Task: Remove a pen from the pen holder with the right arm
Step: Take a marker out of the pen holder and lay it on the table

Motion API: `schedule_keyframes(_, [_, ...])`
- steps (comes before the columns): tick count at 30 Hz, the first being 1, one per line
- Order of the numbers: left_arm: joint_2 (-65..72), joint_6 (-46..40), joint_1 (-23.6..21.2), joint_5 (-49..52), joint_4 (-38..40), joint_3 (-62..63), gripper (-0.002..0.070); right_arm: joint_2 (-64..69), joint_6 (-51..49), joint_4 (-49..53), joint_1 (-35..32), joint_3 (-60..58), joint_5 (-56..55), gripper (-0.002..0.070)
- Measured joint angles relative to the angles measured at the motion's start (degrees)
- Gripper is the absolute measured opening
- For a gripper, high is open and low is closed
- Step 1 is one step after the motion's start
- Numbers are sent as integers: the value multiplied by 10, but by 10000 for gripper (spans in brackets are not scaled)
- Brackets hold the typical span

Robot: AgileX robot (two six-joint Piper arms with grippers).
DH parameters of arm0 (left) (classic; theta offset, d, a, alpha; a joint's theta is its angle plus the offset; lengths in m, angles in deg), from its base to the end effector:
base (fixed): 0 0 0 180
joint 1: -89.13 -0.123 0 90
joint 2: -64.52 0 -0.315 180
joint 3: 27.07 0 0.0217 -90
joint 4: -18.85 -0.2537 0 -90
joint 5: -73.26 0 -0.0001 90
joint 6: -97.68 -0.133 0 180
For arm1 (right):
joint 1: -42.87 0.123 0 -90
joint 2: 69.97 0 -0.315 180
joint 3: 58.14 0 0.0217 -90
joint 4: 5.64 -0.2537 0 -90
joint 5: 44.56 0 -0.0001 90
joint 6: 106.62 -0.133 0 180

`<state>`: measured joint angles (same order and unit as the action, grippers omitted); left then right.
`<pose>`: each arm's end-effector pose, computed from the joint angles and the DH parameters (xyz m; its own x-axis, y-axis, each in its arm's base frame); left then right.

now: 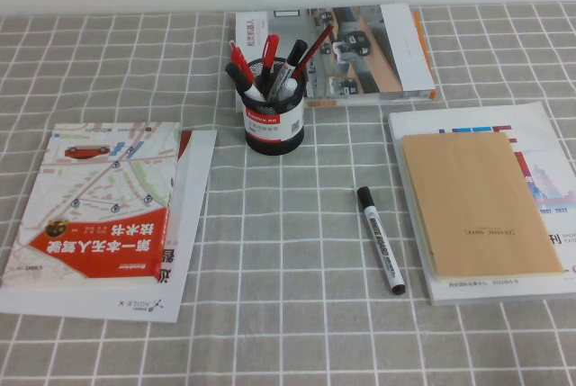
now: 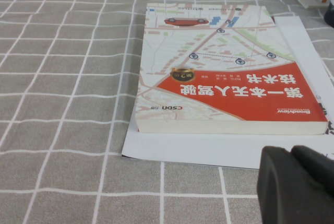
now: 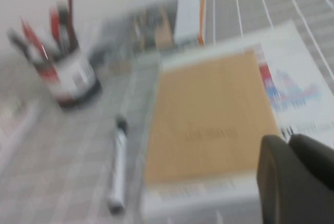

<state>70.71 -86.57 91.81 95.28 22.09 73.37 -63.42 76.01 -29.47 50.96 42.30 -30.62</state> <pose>0.0646 -0.0059 0.1568 -0.3028 0.0359 -0.9524 0.0735 0.9972 0.0143 0.0669 0.0226 0.1772 -0.2261 0.3211 -0.9197 -0.1664 0.9175 0.3613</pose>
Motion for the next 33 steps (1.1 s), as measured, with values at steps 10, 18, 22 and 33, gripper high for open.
schedule_keyframes(10, [0,0,0,0,0,0,-3,0,0,-173,0,0,-125,-13])
schedule_keyframes(18, [0,0,0,0,0,0,-3,58,1,-176,0,77,-23,-13])
schedule_keyframes(22, [0,0,0,0,0,0,-3,172,34,-159,0,181,73,-13])
schedule_keyframes(33, [0,0,0,0,0,0,-3,479,231,-216,0,390,147,-13])
